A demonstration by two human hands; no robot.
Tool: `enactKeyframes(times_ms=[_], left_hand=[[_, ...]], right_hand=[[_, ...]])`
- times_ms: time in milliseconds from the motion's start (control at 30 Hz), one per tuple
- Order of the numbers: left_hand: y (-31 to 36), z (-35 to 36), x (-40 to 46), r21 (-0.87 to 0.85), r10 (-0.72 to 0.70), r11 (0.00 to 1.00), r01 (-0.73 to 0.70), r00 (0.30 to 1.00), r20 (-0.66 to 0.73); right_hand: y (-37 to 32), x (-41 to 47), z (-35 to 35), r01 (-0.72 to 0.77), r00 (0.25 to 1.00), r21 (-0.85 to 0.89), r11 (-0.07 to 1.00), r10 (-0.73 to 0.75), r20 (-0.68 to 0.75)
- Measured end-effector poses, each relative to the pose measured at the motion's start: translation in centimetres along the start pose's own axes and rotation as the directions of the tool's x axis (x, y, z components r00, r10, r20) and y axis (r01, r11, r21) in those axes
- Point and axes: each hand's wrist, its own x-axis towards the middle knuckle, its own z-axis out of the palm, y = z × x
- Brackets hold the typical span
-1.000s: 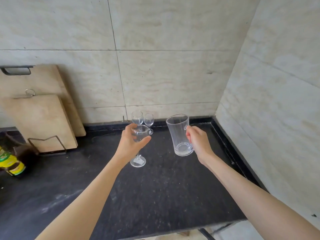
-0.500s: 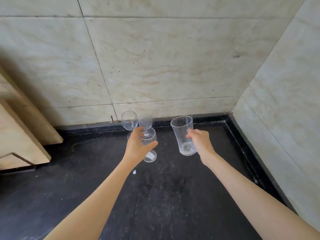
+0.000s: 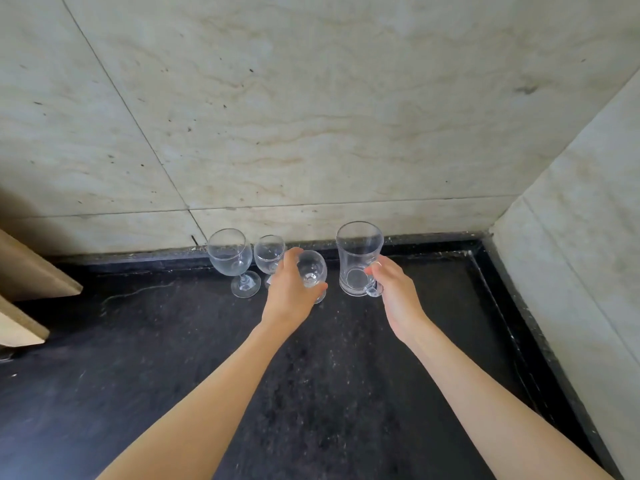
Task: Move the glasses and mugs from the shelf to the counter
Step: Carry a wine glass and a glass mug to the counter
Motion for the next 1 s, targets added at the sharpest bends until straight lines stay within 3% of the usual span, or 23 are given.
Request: enactKeyframes(times_ms=[733, 1000], left_hand=[[0.6, 2.9, 4.3, 0.097, -0.010, 0.995, 0.013, 0.999, -0.032], [1.0, 2.9, 4.3, 0.087, -0.059, 0.994, 0.059, 0.998, 0.004]], right_hand=[[3.2, 3.7, -0.7, 0.001, 0.998, 0.064, 0.998, -0.005, 0.068], [2.8, 3.9, -1.7, 0.041, 0.999, -0.118, 0.992, -0.040, 0.013]])
